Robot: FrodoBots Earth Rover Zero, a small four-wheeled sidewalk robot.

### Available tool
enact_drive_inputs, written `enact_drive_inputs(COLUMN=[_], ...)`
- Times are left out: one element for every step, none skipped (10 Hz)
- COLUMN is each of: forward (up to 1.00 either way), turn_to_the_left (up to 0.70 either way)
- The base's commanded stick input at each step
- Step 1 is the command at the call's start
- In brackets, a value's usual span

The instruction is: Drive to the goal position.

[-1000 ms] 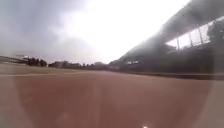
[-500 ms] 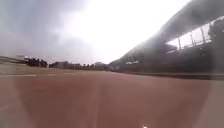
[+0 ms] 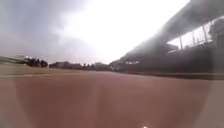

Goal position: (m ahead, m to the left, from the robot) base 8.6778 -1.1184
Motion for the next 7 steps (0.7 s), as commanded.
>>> enact_drive_inputs(forward=[0.70,0.70,0.70,0.70,0.70,0.70,0.70], turn_to_the_left=[0.00,0.00,0.00,0.00,0.00,0.00,0.00])
